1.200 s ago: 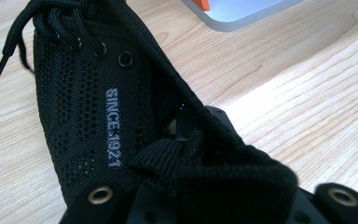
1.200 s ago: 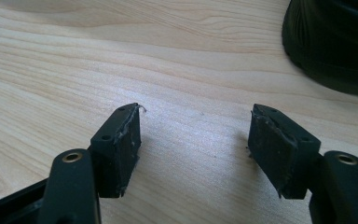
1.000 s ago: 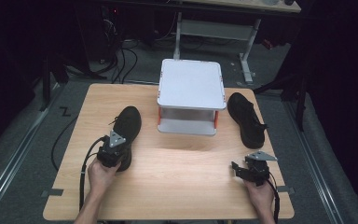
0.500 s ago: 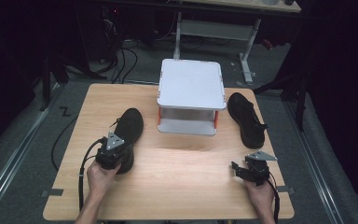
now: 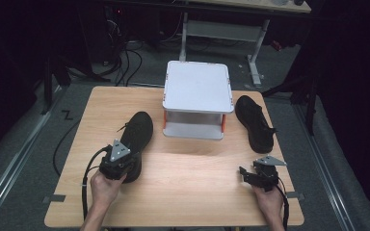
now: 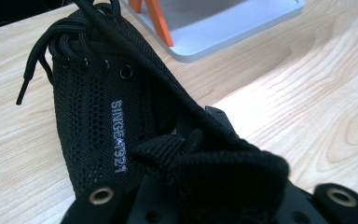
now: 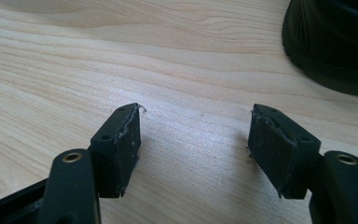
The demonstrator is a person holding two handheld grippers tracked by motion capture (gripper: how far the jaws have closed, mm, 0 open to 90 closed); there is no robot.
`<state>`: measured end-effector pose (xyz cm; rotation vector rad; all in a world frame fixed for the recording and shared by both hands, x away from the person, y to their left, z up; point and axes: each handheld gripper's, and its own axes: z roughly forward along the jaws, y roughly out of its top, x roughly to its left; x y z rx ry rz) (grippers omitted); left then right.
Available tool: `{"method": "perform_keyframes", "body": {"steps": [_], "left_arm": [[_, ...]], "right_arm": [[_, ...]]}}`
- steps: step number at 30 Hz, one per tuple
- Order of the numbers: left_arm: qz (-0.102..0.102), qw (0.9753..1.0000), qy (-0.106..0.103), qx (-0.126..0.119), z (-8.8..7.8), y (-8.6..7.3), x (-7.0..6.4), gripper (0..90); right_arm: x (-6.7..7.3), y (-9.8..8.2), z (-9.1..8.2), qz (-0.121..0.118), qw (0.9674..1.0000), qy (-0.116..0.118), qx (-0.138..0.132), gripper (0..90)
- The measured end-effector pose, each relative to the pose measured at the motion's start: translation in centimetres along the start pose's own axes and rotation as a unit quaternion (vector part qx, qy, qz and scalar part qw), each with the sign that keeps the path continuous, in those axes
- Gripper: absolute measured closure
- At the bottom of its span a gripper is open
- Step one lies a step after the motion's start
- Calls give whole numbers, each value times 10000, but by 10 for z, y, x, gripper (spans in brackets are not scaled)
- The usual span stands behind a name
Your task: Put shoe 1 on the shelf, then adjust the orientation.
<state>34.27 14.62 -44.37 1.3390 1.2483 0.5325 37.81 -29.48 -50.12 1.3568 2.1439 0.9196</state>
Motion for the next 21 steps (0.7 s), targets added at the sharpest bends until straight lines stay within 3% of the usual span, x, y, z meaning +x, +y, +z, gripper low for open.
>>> {"method": "perform_keyframes", "body": {"steps": [6,10,21], "left_arm": [[54,9998,-169,-13,-7,0,-12,854],[140,9991,-408,45,-12,-3,-27,853],[302,9968,-703,253,-8,-11,-50,853]], "right_arm": [[0,0,0,-2,10000,1,1,344],[0,0,0,-18,10000,13,2,349],[0,0,0,-26,10000,25,-16,381]]}}
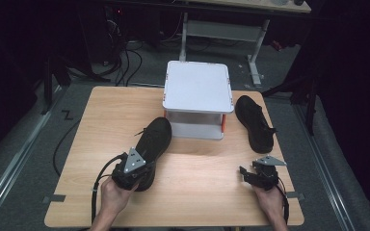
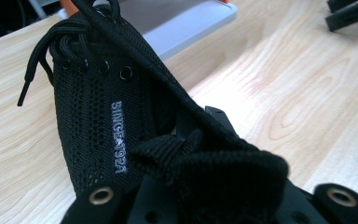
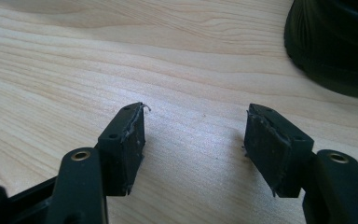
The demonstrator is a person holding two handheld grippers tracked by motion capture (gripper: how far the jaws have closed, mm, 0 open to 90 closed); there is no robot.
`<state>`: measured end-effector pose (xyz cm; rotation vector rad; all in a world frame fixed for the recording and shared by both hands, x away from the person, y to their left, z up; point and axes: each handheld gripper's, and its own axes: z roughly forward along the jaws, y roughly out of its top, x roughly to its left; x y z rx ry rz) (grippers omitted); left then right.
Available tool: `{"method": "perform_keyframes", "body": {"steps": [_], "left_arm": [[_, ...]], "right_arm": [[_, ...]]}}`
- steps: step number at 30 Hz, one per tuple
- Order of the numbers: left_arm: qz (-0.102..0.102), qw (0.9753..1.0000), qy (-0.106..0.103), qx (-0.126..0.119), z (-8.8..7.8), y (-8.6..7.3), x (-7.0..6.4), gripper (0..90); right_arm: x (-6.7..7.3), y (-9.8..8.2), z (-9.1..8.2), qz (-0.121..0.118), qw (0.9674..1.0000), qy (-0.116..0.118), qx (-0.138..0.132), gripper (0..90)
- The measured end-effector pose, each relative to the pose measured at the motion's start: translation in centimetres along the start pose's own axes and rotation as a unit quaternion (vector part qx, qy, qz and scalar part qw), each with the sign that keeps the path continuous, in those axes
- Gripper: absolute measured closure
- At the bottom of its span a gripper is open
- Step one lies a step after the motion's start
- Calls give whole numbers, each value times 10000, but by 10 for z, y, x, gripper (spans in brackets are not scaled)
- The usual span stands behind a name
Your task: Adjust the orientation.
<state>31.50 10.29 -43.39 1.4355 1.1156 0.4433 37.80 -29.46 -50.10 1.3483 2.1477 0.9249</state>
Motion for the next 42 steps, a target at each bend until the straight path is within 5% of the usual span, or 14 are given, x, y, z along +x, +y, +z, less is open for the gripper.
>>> {"method": "perform_keyframes", "body": {"steps": [15,23,25,29,33,42], "left_arm": [[19,9992,-353,206,27,-2,-20,852],[34,9991,-361,227,48,-1,-27,852],[35,9990,-376,230,54,0,-28,852],[-41,9991,-350,217,66,2,-28,851],[-91,9996,-246,129,80,8,-26,851],[-111,9999,-15,94,101,13,-22,851]], "right_arm": [[-1,2,-6,51,9999,90,-19,524],[-1,21,-16,15,9976,618,-326,638],[1,35,-20,-120,9949,879,-471,663],[5,55,-25,-259,9926,1029,-599,681],[8,93,-31,-473,9887,1159,-830,714],[20,153,-30,-928,9835,995,-1192,812]]}}
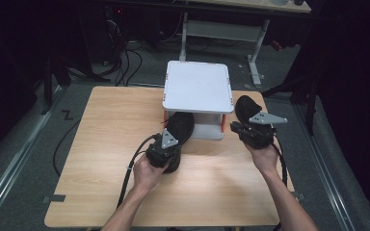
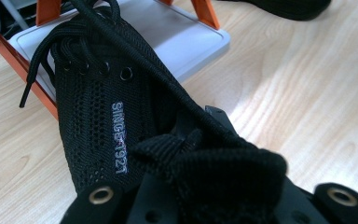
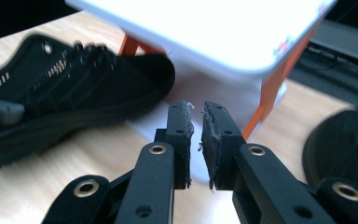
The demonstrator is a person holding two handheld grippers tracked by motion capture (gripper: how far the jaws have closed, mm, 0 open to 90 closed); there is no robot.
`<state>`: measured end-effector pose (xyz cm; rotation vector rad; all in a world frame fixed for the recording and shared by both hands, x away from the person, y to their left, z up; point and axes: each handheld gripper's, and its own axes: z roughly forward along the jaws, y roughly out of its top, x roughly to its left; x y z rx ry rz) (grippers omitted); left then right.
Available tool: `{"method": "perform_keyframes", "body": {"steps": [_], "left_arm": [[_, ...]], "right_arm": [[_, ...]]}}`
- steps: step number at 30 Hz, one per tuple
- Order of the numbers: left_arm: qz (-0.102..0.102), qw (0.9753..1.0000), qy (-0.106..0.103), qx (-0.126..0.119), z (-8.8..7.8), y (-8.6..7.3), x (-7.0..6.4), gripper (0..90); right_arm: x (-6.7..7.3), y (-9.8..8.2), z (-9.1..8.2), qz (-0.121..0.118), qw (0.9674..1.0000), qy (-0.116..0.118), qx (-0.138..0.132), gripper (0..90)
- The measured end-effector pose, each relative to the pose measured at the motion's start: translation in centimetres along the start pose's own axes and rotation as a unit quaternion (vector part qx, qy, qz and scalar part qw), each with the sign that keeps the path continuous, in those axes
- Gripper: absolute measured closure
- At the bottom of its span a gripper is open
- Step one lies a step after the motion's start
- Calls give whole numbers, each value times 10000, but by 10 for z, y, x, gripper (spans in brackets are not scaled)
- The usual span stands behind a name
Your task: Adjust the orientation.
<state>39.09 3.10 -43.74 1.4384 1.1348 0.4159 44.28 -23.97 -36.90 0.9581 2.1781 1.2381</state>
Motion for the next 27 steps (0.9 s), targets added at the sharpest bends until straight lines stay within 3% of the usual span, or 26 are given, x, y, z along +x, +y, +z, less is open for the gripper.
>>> {"method": "perform_keyframes", "body": {"steps": [6,12,14,20,27], "left_arm": [[-36,10000,84,-2,11,2,3,851],[8,9998,195,-95,28,8,3,850],[2,9997,217,-83,31,9,4,850],[82,9993,351,-41,49,9,5,849],[46,9985,540,-103,66,10,13,845]], "right_arm": [[-6,27,11,57,9998,-32,-192,811],[-15,44,29,213,9995,-192,-110,806],[-17,46,37,325,9992,-252,-12,802],[-22,52,54,312,9984,-435,184,801],[-24,53,57,326,9986,-354,230,801]]}}
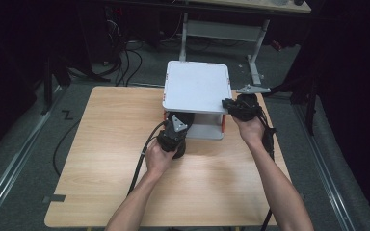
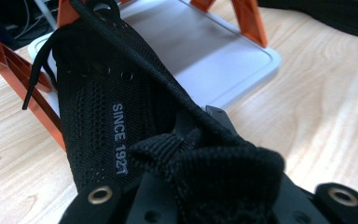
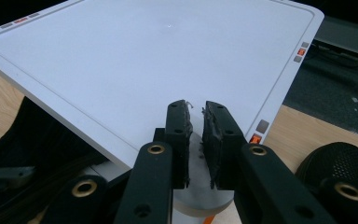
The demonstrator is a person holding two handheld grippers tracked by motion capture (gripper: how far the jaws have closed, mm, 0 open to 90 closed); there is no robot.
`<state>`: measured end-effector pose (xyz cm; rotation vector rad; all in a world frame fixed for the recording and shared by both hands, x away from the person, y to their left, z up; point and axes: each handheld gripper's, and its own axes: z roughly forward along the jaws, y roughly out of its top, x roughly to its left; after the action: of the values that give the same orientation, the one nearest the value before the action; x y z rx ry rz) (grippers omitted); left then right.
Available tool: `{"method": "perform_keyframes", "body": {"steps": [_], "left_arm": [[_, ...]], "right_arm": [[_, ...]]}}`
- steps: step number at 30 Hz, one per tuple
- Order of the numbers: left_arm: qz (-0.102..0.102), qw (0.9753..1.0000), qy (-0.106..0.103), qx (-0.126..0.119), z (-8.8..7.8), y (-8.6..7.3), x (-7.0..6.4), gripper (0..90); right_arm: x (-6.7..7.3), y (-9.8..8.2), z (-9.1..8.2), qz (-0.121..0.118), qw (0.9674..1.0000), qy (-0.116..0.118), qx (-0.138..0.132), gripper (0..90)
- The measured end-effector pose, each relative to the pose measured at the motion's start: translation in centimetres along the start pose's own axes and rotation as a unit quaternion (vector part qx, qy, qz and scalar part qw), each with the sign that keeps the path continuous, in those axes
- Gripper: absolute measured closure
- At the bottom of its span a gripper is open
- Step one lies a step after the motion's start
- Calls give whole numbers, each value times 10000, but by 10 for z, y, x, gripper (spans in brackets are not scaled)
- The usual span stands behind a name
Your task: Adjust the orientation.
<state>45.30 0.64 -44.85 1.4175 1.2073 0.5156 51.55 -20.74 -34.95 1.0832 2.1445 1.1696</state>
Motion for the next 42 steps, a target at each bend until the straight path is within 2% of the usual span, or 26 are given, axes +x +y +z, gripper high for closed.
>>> {"method": "perform_keyframes", "body": {"steps": [4,11,16,17,18,19,21,23,25,27,28,31,33,37,42], "left_arm": [[55,9999,74,-56,10,1,1,841],[212,9996,177,54,25,-4,0,829],[112,9997,210,-3,29,-4,1,788],[91,9998,190,-20,28,-3,1,754],[-12,9999,128,-105,24,3,1,662],[-45,9998,106,-167,21,6,1,610],[-45,9994,105,-330,16,12,0,502],[-79,9991,71,-401,12,16,0,445],[-194,9984,-60,-536,1,26,-1,422],[-237,9981,-101,-562,-3,29,-2,414],[-253,9980,-155,-560,-12,31,-2,404],[-209,9983,-183,-521,-19,29,-2,398],[-174,9989,-179,-408,-28,24,3,397],[-190,9992,-164,-307,-33,18,8,402],[-140,9998,-106,-117,-31,9,13,493]], "right_arm": [[-1,0,0,25,10000,43,4,802],[-1,0,0,-19,10000,35,-3,810],[-1,0,0,-35,10000,20,-1,811],[0,0,0,-42,10000,16,-1,811],[-1,0,0,-46,10000,20,-4,812],[-1,0,0,-43,10000,22,-4,812],[-1,0,0,-29,10000,26,-7,812],[-1,0,0,-23,10000,27,-10,812],[-1,0,0,-19,10000,32,-13,812],[-1,0,0,-17,10000,33,-11,811],[-1,-1,0,-23,10000,31,-13,811],[-1,-1,0,-20,10000,30,-16,812],[-1,-1,0,-16,10000,37,-25,811],[-1,-2,0,-20,10000,32,-46,812],[-1,-2,0,-32,10000,35,-54,812]]}}
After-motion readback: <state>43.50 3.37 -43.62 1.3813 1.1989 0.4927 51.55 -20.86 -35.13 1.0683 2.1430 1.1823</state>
